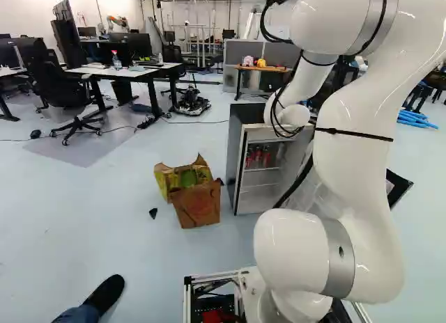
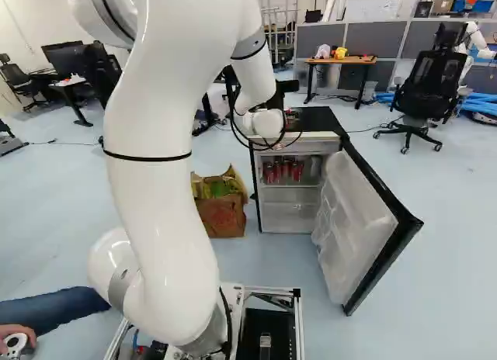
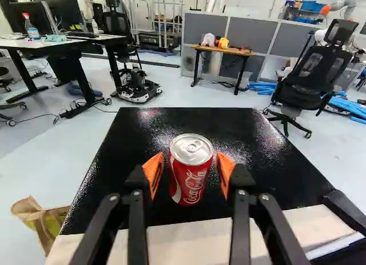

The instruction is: Grab a drink from the fridge

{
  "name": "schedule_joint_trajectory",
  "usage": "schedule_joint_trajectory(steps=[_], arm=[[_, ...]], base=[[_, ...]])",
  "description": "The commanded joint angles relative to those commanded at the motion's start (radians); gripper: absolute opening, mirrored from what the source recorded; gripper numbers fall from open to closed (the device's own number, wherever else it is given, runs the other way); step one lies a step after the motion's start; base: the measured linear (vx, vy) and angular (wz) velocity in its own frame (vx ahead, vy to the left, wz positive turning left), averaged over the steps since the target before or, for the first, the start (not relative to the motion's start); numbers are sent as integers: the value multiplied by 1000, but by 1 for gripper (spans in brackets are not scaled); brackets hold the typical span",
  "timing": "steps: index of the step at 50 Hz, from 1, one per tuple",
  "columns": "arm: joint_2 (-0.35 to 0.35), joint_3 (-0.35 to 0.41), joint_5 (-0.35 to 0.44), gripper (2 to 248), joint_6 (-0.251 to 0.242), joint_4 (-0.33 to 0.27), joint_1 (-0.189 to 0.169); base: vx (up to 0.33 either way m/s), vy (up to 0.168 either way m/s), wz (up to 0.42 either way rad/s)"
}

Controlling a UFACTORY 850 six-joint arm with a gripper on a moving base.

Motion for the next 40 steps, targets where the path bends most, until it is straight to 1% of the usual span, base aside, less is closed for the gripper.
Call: schedule_joint_trajectory(steps=[4, 5, 9, 10, 14, 15, 31, 40], arm=[[0, 0, 0, 148, 0, 0, 0], [0, 0, 0, 183, 0, 0, 0], [1, 1, 0, 183, 0, 0, 0], [1, 2, 0, 219, 0, 0, 0], [9, 11, 0, 219, 0, 0, -2], [12, 15, 0, 247, 0, 0, -2], [78, 97, 0, 247, 0, 0, -14], [115, 142, 0, 247, 0, 0, -27]], base=[[0, 0, 0], [0, 0, 0], [0, 0, 0], [0, 0, 0], [0, 0, 0], [0, 0, 0], [0, 0, 0], [0, 0, 0]])
